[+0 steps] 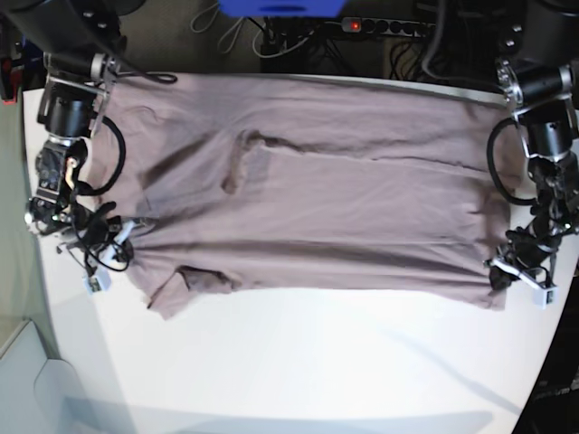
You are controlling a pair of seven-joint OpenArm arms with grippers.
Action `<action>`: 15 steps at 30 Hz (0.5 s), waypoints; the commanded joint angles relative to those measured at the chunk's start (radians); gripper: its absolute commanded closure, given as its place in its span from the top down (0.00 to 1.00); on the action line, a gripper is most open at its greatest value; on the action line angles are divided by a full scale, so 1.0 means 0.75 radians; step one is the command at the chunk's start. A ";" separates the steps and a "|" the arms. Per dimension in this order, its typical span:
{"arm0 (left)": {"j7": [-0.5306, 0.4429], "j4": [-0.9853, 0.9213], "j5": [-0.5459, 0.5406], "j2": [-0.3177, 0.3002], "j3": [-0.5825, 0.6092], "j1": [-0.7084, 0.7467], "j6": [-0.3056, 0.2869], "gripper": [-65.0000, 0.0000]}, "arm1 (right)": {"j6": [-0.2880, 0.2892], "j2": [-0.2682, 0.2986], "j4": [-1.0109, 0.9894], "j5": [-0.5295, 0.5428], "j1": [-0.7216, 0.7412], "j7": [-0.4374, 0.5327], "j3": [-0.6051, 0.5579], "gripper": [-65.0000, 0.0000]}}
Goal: Layout the t-shirt on the table in an organized manner, then fold the t-shirt properly
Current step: 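Lift the hem-side edge with both grippers and fold it toward the collar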
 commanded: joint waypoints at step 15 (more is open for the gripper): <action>0.009 0.168 -0.074 -0.029 -0.009 0.050 0.003 0.00 | -0.005 0.006 0.426 0.005 -0.097 -0.151 0.101 0.00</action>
